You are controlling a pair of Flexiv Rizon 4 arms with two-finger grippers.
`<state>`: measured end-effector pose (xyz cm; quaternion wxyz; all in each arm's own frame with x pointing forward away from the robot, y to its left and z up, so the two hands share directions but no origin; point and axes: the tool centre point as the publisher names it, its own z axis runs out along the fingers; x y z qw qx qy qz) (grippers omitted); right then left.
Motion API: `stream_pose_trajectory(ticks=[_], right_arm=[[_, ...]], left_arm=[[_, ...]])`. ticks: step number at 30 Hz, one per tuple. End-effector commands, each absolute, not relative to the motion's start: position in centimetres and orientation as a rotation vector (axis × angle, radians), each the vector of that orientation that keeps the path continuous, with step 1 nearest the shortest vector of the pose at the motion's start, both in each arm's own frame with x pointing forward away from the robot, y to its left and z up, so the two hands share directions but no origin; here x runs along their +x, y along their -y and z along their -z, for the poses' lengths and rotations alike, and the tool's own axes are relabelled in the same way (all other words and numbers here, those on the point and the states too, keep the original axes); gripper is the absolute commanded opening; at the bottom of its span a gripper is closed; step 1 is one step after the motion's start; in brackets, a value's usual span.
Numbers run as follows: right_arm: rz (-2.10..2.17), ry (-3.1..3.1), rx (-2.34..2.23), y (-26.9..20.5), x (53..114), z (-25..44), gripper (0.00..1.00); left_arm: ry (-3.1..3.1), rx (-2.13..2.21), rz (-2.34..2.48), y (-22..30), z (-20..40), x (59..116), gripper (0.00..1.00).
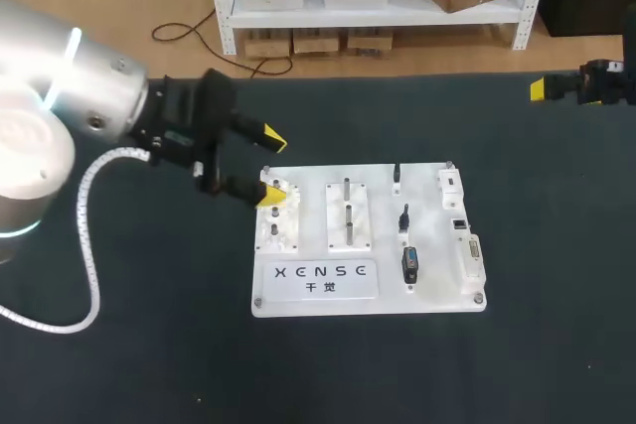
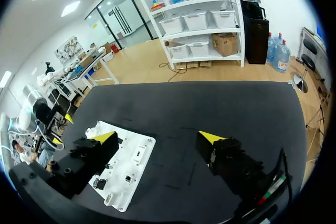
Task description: Insert the Ethernet cable into its matching sockets.
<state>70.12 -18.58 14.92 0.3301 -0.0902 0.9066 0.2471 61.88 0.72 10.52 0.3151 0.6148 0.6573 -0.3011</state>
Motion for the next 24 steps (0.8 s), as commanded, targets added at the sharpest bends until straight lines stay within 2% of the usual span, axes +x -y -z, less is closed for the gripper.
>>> stream_pose_trajectory(ticks=[1,24], right_arm=[[-0.644,-2.372,-0.235,18.6,70.1,-15.0,1.0],[-0.644,-2.372,-0.235,18.6,70.1,-15.0,1.0]], left_arm=[[-1.74,1.624,0.768,0.5,-10.0,61.6,1.0],[-1.848,1.592,0.698,2.7,-7.9,60.4,1.0]])
